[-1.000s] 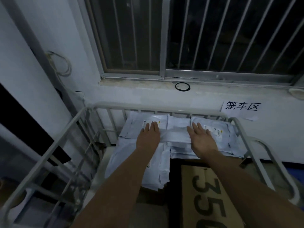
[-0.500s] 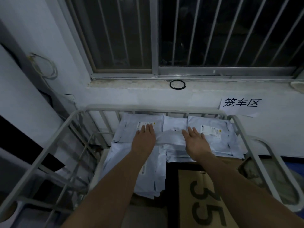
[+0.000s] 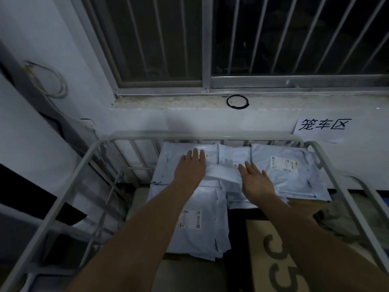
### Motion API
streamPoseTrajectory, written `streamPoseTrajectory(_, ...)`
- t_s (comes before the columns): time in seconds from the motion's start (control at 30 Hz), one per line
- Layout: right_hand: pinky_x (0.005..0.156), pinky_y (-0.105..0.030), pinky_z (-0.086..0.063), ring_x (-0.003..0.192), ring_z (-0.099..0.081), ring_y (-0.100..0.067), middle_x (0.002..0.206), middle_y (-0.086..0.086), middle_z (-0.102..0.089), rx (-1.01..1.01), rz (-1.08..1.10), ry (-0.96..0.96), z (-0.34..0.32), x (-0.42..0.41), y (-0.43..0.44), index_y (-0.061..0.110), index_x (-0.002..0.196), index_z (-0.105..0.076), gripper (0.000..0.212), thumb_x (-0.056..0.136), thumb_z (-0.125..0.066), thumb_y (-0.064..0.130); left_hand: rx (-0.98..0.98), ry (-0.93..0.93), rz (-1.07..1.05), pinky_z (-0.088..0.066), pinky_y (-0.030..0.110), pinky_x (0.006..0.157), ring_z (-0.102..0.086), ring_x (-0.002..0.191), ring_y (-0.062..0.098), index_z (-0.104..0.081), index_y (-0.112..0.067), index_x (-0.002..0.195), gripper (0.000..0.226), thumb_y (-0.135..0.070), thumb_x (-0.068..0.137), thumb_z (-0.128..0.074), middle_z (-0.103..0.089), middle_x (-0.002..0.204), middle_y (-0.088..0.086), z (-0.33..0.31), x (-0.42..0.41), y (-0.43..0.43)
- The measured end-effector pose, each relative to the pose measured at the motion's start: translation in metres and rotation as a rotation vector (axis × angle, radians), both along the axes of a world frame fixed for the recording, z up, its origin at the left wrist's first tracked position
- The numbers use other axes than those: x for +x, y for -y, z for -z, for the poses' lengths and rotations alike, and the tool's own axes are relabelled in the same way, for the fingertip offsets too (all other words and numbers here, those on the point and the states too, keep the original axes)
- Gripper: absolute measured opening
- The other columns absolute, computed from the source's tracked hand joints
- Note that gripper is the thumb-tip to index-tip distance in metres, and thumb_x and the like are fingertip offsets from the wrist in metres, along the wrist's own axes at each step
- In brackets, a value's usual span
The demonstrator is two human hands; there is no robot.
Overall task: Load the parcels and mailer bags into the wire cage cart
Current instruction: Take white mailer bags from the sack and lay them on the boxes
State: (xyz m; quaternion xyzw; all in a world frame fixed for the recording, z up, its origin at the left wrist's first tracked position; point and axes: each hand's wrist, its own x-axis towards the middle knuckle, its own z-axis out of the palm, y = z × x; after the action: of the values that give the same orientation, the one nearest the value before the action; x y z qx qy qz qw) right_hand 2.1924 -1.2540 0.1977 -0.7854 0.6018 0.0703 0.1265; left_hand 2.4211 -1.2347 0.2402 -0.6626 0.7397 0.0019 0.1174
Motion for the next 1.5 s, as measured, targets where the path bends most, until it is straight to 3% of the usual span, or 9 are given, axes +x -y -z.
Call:
streamPoseTrajectory(0.57,0.120,-0.047,-0.022,0.152,-0.019,-0.027,0.166,-0.008,-0.018,-0.012,0.001,-0.093,-0.018,0.144,0.083,0.017,0.157,-0.020,0.061,0.099,-0.037,0.011,-0.035,-0.123,-0.014,-0.033,0.049,0.113,-0.031,0.144,0.039,-0.014,0.004,0.153,0.063,0.000,0.098,-0.044,-0.028,0.157,0.022,0.015,0.145,0.073)
streamPoseTrajectory(0.8,0.122,-0.049,-0.016,0.152,-0.017,-0.031,0.164,-0.015,-0.019,-0.373,0.011,0.097,-0.037,0.164,0.138,0.011,0.158,-0.022,0.069,0.094,-0.047,0.001,-0.267,-0.175,0.072,-0.016,0.046,0.123,-0.009,0.152,0.036,-0.003,0.000,0.157,0.072,0.011,0.094,-0.036,-0.003,0.166,0.017,-0.012,0.174,0.128)
streamPoseTrajectory(0.93,0.122,-0.052,-0.008,0.154,-0.006,-0.031,0.166,-0.015,-0.009,-0.347,-0.033,0.073,0.001,0.167,0.138,0.010,0.159,-0.014,0.080,0.090,-0.052,0.000,-0.205,-0.111,0.077,-0.013,0.045,0.123,-0.003,0.153,0.033,-0.001,-0.002,0.157,0.070,0.005,0.097,-0.036,0.005,0.166,0.016,0.024,0.181,0.128)
streamPoseTrajectory(1.0,0.120,-0.056,-0.005,0.154,0.000,-0.031,0.167,-0.014,-0.001,-0.302,-0.033,0.071,0.030,0.169,0.132,0.010,0.160,-0.010,0.082,0.088,-0.049,0.000,-0.133,-0.138,0.054,-0.022,0.048,0.120,-0.012,0.152,0.035,-0.011,-0.002,0.157,0.066,-0.003,0.098,-0.039,-0.004,0.165,0.019,0.066,0.183,0.122)
streamPoseTrajectory(1.1,0.120,-0.058,0.001,0.153,0.015,-0.026,0.166,-0.007,0.018,-0.149,-0.050,0.009,0.080,0.176,0.122,0.016,0.159,0.006,0.090,0.088,-0.048,0.002,0.001,-0.178,0.055,-0.054,0.052,0.090,-0.056,0.126,0.041,-0.057,-0.001,0.135,0.054,-0.022,0.090,-0.038,-0.051,0.142,0.027,0.134,0.185,0.105)
streamPoseTrajectory(1.2,0.120,-0.061,-0.005,0.152,0.016,-0.028,0.164,-0.008,0.024,0.045,-0.103,-0.102,0.130,0.173,0.107,0.017,0.158,0.011,0.092,0.092,-0.053,0.015,0.161,-0.201,0.043,-0.051,0.057,0.092,-0.052,0.130,0.042,-0.048,-0.006,0.140,0.053,-0.023,0.091,-0.046,-0.045,0.147,0.027,0.184,0.184,0.084)
streamPoseTrajectory(1.3,0.112,-0.070,-0.020,0.154,-0.001,-0.035,0.163,-0.009,0.015,0.108,-0.141,-0.137,0.161,0.161,0.101,0.018,0.159,-0.002,0.099,0.086,-0.063,0.043,0.394,-0.199,0.086,-0.016,0.057,0.118,-0.002,0.153,0.029,-0.010,-0.013,0.158,0.098,-0.064,0.087,-0.054,0.000,0.166,0.011,0.204,0.187,0.077)
streamPoseTrajectory(1.4,0.114,-0.068,-0.003,0.153,0.014,-0.026,0.165,-0.003,0.020,0.150,-0.181,-0.126,0.173,0.151,0.105,0.030,0.160,0.003,0.113,0.071,-0.034,0.090,0.289,-0.264,0.046,-0.008,0.059,0.119,0.007,0.154,0.026,-0.010,-0.016,0.159,0.112,-0.085,0.072,-0.026,0.006,0.167,0.008,0.207,0.185,0.087)
streamPoseTrajectory(1.5,0.116,-0.067,0.001,0.152,0.019,-0.021,0.166,0.002,0.020,0.026,-0.129,-0.006,0.170,0.154,0.119,0.033,0.160,-0.002,0.110,0.070,-0.009,0.096,0.096,-0.283,-0.002,-0.002,0.062,0.118,0.006,0.153,0.032,-0.012,-0.016,0.160,0.106,-0.081,0.076,-0.013,0.003,0.166,0.014,0.215,0.178,0.109)
